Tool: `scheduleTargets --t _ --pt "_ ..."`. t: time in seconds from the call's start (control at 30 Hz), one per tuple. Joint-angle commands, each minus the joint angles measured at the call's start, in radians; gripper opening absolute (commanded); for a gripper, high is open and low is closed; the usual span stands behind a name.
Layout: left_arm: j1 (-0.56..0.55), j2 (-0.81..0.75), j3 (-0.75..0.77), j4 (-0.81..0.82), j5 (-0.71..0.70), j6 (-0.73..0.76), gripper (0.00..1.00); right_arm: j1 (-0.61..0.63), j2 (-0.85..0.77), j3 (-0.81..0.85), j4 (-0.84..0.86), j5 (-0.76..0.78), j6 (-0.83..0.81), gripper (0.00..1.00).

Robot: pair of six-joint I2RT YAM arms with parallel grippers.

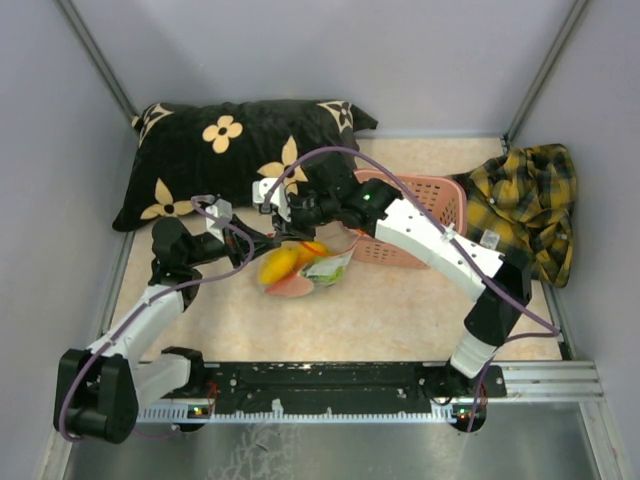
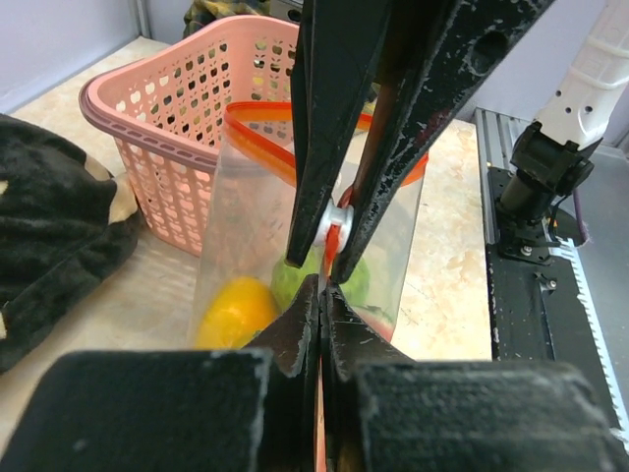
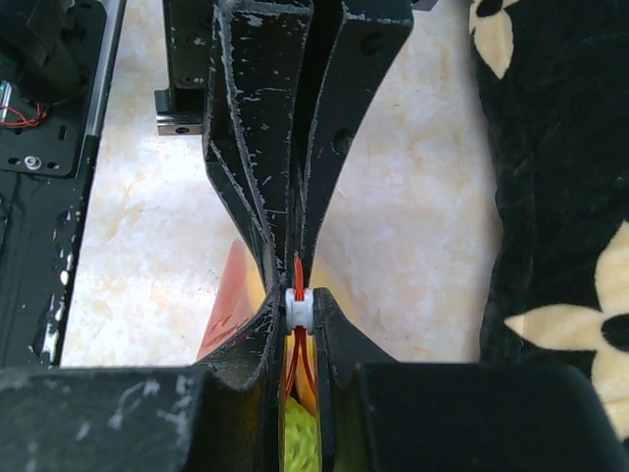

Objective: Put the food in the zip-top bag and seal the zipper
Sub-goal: Zip the zipper food storage bag at the center of the board.

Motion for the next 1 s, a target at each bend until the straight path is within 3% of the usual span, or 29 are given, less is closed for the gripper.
scheduleTargets --t 0.0,0.53,0.67,0.73,0.8,0.97 --pt "-0.003 -0.055 -0.012 0.023 -0.041 0.019 0.00 -0.027 -0.088 -0.013 -0.021 0.050 -0.023 0.00" --pt "0.048 -0.135 -0.067 0.015 -0.127 0.007 0.00 -0.093 -0.204 -0.139 -0.014 0.126 -0.032 0.00" --pt "0.050 -0.121 -0.056 0.017 -0.076 0.004 0.00 -0.096 -0.231 -0.160 -0.001 0.107 -0.019 0.00" --pt "0.048 -0.108 -0.047 0.034 -0.030 -0.014 0.08 -0.096 -0.231 -0.163 0.003 0.092 -0.014 0.00" --pt "0.035 -0.090 -0.038 0.054 -0.009 -0.022 0.24 -0.096 -0.231 -0.165 0.013 0.078 -0.008 0.00" --pt "0.000 -0.031 0.013 0.036 0.027 -0.007 0.40 -0.094 -0.225 -0.157 0.023 0.049 0.003 0.00"
